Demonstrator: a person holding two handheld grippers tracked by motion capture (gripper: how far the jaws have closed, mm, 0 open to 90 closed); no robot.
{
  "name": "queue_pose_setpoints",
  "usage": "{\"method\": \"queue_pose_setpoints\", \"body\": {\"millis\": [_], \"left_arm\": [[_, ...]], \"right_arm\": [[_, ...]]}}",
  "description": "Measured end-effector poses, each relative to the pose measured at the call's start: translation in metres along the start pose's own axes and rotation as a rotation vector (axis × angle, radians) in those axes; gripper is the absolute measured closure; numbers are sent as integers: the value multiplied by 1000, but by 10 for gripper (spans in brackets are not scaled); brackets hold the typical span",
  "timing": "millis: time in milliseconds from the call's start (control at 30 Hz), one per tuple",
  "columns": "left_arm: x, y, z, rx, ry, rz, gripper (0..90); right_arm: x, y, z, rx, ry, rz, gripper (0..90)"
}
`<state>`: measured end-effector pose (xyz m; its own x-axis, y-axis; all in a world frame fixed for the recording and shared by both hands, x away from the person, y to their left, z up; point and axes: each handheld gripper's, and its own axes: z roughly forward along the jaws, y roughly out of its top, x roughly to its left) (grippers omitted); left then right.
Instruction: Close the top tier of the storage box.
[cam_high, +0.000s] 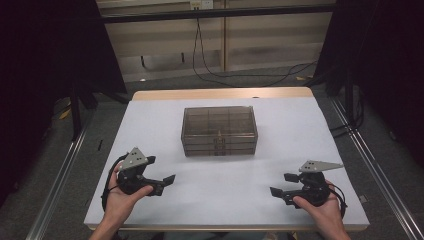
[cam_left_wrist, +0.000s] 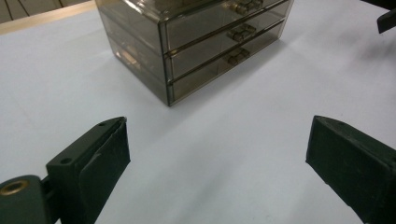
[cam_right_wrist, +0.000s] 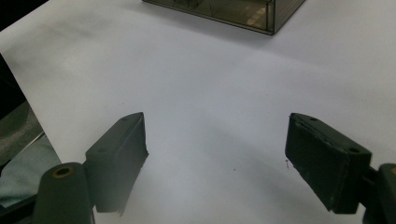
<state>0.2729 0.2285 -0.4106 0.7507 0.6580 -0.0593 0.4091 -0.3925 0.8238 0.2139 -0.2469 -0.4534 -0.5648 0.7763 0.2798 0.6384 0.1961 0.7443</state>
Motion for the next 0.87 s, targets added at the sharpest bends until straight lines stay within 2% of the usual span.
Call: {"method": "queue_pose_setpoints", "body": {"millis": [67,167,300,467,567,633,767,867], "left_arm": [[3,-5,-2,3,-12,-28,62],[4,-10,-9,-4,5,-19,50],[5,-17,-16,-10,14,-28,44],[7,-34,-22,-12,25,-50,39],[6,-45,-22,-18,64,-75,48],[5,-49,-22,-13,44,-70,47],[4,-55,-18,13,37,-49,50],[7,-54,-16,12,40,-68,49]], "right_arm": [[0,0,0,-1,1,0,209],[0,0,-1,-1,0,2,209],[-2,-1,-3,-5,-5,8,207],[-3,-2,-3,-9,-14,5,206],[-3,-2,-3,-7,-12,7,205],[-4,-1,-3,-6,-15,9,205],[-5,-1,-3,-12,-18,4,202],[-5,-2,-4,-12,-24,12,199]]}}
